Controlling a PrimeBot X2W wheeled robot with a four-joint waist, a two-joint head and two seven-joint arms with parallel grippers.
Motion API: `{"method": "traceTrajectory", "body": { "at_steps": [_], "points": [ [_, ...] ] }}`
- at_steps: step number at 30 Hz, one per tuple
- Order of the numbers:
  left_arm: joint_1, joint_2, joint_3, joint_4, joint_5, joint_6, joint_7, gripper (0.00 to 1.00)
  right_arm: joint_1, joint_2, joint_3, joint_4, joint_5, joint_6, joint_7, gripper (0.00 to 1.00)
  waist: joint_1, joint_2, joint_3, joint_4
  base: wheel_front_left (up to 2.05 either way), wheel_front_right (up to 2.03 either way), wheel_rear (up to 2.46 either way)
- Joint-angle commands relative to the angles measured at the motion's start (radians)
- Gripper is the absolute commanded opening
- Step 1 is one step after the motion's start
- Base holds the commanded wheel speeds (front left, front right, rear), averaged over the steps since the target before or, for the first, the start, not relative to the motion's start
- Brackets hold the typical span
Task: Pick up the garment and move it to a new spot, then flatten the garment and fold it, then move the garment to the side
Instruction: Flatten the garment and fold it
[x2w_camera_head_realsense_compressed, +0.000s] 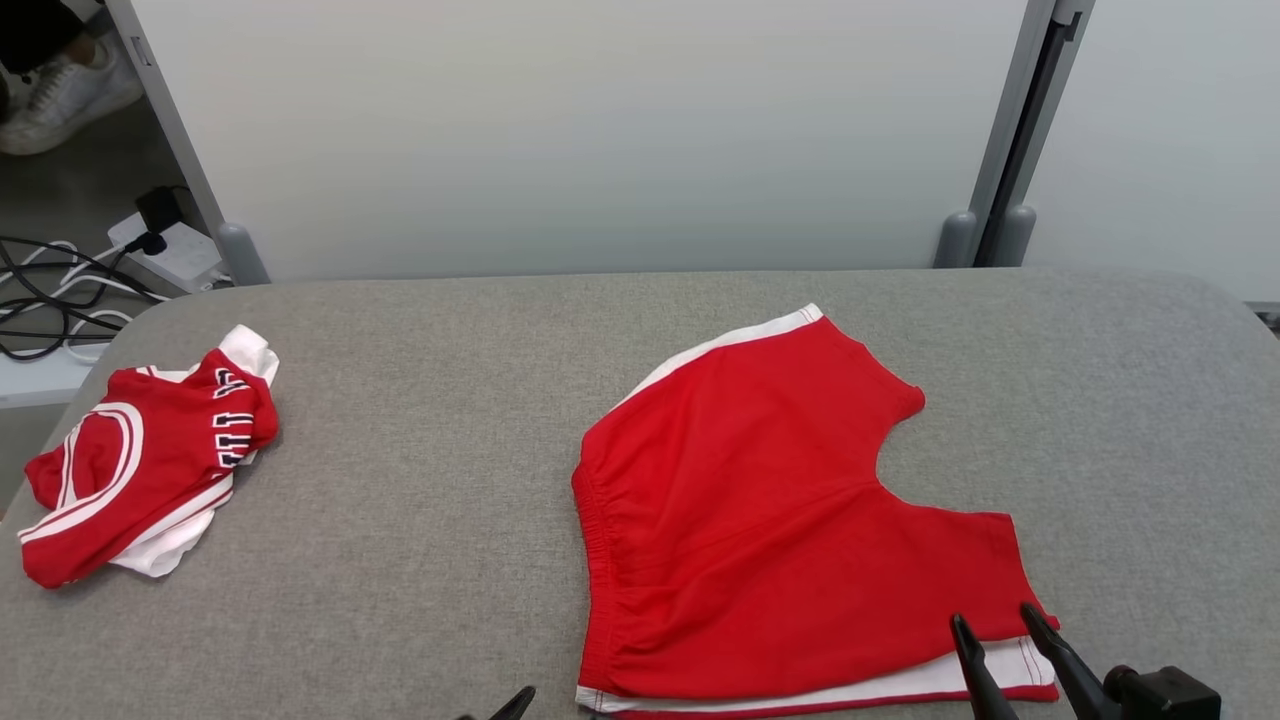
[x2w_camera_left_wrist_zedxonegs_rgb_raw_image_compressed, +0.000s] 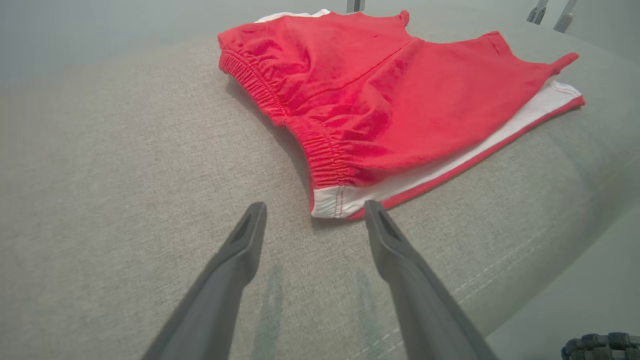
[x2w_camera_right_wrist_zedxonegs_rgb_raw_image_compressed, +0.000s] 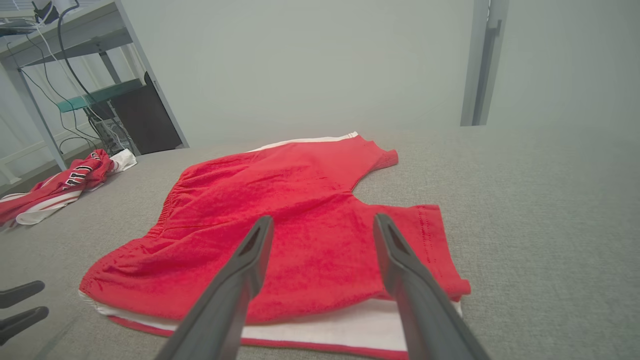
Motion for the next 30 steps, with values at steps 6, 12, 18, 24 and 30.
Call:
{"method": "traceTrajectory", "body": {
  "at_steps": [6, 12, 18, 24, 30],
  "points": [
    [-0.129, -0.003, -0.045, 0.084, -0.06, -0.007, -0.009, 1.0, -0.046, -0.031, 0.027, -0.022, 0.011, 0.0, -0.013, 1.0, 0.0, 0.0, 0.018, -0.014, 0.0, 0.0, 0.0],
    [-0.174, -0.005, -0.072, 0.139, -0.096, -0.007, -0.009, 1.0, -0.054, -0.036, 0.033, -0.02, 0.017, 0.0, -0.013, 1.0, 0.0, 0.0, 0.025, -0.026, 0.0, 0.0, 0.0],
    [-0.191, -0.003, -0.082, 0.154, -0.104, -0.007, -0.009, 0.8, -0.06, -0.04, 0.038, -0.017, 0.019, 0.0, -0.013, 1.0, 0.0, 0.0, 0.029, -0.032, 0.0, 0.0, 0.0],
    [-0.205, 0.0, -0.106, 0.167, -0.123, -0.007, -0.009, 0.15, -0.066, -0.045, 0.044, -0.013, 0.02, 0.0, -0.013, 1.0, 0.0, 0.0, 0.034, -0.036, 0.0, 0.0, 0.0],
    [-0.219, 0.009, -0.126, 0.183, -0.146, -0.007, -0.009, 0.0, -0.073, -0.057, 0.061, 0.007, 0.035, 0.0, -0.013, 1.0, 0.0, 0.0, 0.04, -0.039, 0.0, 0.0, 0.0]
  ]
}}
